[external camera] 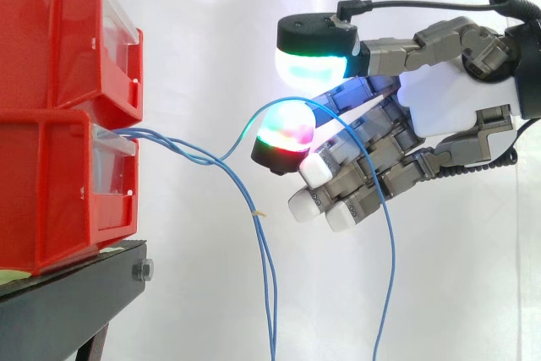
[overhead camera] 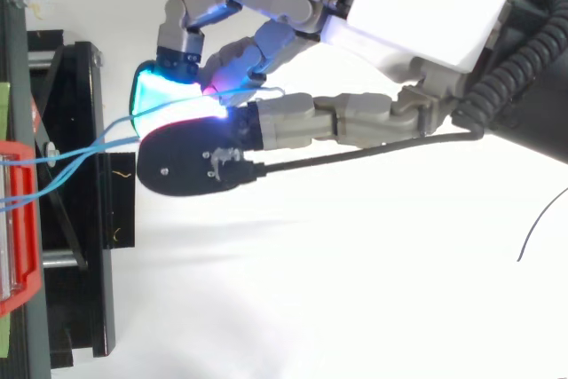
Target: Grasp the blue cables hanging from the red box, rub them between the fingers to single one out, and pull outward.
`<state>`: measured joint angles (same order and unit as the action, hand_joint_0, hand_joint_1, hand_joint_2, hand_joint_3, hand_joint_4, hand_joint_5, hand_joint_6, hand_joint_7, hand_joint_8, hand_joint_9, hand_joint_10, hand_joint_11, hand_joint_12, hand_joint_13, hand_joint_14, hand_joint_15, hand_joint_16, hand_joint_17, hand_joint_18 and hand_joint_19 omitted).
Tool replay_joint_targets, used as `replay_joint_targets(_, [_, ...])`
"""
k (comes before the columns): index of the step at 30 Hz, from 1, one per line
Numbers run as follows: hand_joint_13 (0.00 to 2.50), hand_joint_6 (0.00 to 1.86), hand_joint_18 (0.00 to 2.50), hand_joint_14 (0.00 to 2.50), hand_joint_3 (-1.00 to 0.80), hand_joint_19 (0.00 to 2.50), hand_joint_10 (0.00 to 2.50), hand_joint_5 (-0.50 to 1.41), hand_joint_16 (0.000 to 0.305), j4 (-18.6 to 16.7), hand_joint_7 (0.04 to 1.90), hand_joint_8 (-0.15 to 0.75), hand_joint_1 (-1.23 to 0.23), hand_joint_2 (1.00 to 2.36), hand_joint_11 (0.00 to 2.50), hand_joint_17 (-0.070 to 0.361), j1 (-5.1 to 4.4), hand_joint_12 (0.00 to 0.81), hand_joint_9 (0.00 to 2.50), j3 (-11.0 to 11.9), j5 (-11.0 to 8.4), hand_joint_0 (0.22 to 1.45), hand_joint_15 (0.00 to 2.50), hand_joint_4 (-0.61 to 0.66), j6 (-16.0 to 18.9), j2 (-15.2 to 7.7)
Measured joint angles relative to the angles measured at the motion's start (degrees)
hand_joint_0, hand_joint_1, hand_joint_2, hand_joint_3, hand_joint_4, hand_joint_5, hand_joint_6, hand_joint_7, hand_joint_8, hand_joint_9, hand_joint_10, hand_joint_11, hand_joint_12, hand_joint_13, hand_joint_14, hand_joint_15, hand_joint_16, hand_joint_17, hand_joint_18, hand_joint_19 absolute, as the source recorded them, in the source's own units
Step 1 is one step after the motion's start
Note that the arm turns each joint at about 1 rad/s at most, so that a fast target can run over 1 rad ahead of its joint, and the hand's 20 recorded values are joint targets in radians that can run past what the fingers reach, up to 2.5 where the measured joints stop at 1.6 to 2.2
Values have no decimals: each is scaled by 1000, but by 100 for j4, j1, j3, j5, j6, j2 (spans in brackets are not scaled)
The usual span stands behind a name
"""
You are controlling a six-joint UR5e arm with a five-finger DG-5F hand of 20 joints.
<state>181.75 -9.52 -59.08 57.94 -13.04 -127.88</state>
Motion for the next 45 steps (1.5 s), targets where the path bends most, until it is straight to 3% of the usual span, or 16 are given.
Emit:
replay_joint_targets(6, [907, 726, 709, 18, -356, 449, 17, -59, 44, 141, 1130, 330, -517, 1012, 594, 99, -17, 404, 1221, 0, -1, 608, 465, 199, 197, 0])
replay_joint_targets(19, [910, 821, 724, 15, -209, 406, 17, -80, 45, 186, 1129, 351, -638, 1019, 613, 102, -51, 416, 1207, 1, -17, 597, 451, 186, 301, 0])
replay_joint_targets(24, [910, 854, 749, 15, -163, 382, 14, -95, 49, 186, 1030, 358, -693, 1017, 588, 110, -65, 435, 1169, 0, -67, 590, 452, 179, 302, 0])
replay_joint_targets(29, [874, 837, 696, 16, -332, 425, 15, -102, 45, 186, 998, 338, -690, 1012, 561, 102, -71, 410, 1133, 0, -79, 573, 457, 194, 305, 1])
replay_joint_targets(34, [881, 800, 695, 15, -444, 435, 16, -83, 46, 186, 1022, 337, -516, 1004, 514, 104, -79, 414, 1143, 0, -80, 558, 453, 174, 345, 1])
replay_joint_targets(37, [883, 789, 690, 15, -417, 449, 15, -76, 45, 186, 1042, 334, -460, 1007, 504, 101, -82, 408, 1151, 0, -81, 588, 457, 180, 358, 1])
replay_joint_targets(45, [894, 815, 700, 17, -237, 432, 14, -91, 45, 186, 1074, 351, -598, 1017, 546, 101, -82, 416, 1146, 1, -81, 595, 460, 191, 369, 1])
